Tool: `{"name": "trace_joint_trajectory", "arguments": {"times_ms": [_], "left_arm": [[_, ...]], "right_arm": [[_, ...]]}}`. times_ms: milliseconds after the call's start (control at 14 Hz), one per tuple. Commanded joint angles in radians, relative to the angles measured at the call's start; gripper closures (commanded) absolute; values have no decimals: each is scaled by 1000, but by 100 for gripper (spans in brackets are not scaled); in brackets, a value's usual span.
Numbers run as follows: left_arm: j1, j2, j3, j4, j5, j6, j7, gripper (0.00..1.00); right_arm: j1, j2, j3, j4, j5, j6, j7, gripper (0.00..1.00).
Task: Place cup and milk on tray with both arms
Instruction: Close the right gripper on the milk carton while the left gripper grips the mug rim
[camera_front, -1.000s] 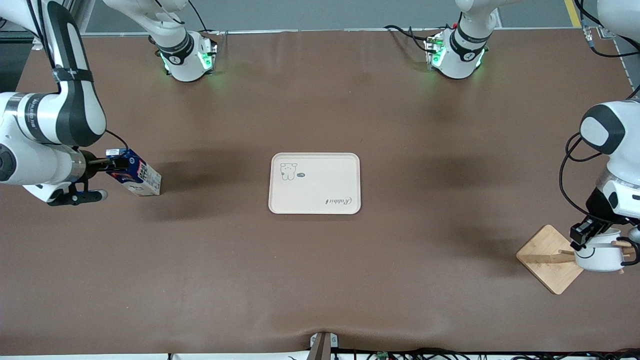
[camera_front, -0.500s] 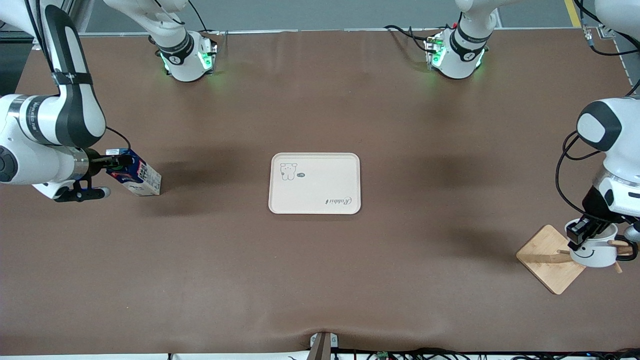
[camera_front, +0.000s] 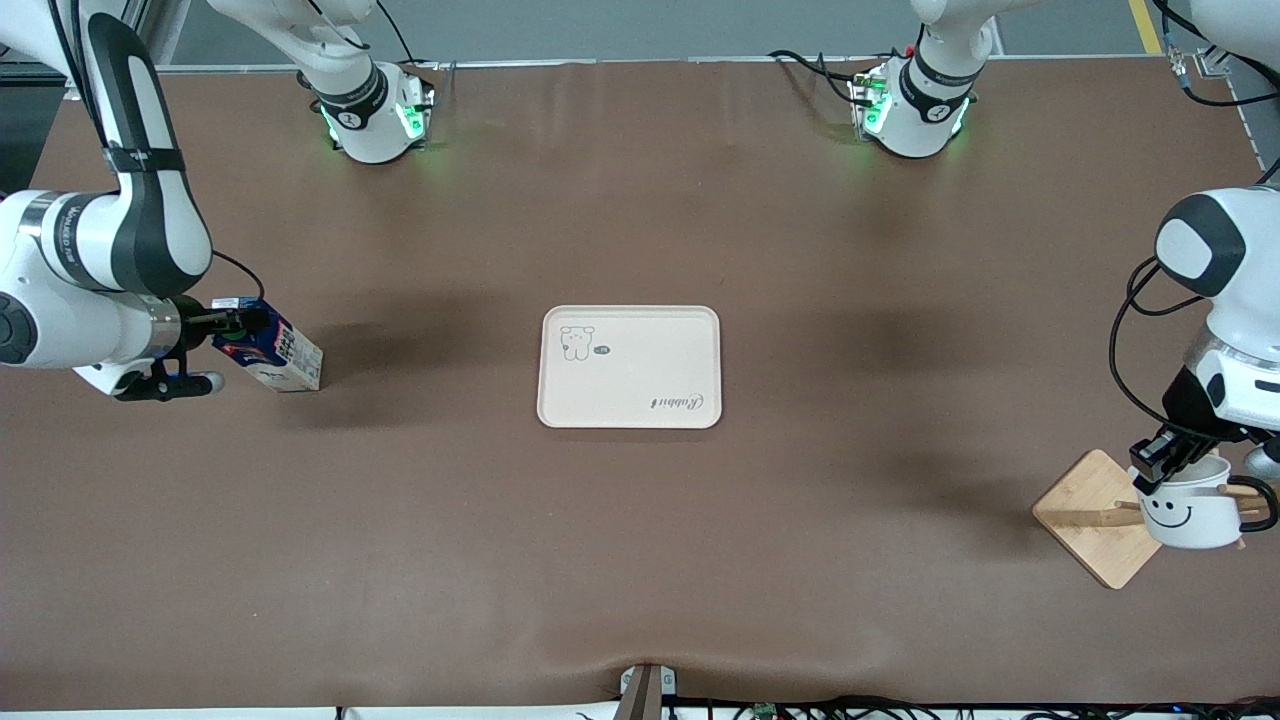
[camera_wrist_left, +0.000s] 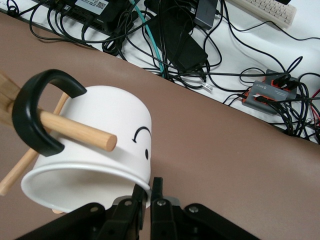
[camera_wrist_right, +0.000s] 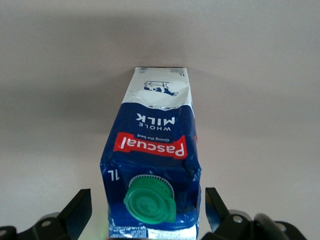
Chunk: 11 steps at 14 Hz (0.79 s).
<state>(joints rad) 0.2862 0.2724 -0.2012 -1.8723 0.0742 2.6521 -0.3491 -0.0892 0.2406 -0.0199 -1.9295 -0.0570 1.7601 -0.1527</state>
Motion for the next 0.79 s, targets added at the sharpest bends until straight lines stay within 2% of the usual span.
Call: {"name": "trace_joint_trajectory", "arguments": {"times_ms": [0,71,286,357,429,714], "left_arm": [[1,-19,-3,-7,18,-17,-2,100],[1,-19,-4,-5,18,-17,-1,100],[2,-24,-21,-1,18,-18,-2,100],[1,-28,-21,-1,19,-23,-1,100],[1,-32,-24,2,27,-37,-2,100],[2,-56,-41,4,104,-58,-2,100]], "right_arm": [[-20,-26,12,-54,19,48,-4,0],[-18,-26,12,-58,19,51,-4,0],[-20,-26,12,-57,17,45,-7,66],[-20,-26,12,-52,19,42,-10,77],[-20,-27,14,-49,19,42,-10,82],[-17,-23,14,15,38,-16,-5,82]]}}
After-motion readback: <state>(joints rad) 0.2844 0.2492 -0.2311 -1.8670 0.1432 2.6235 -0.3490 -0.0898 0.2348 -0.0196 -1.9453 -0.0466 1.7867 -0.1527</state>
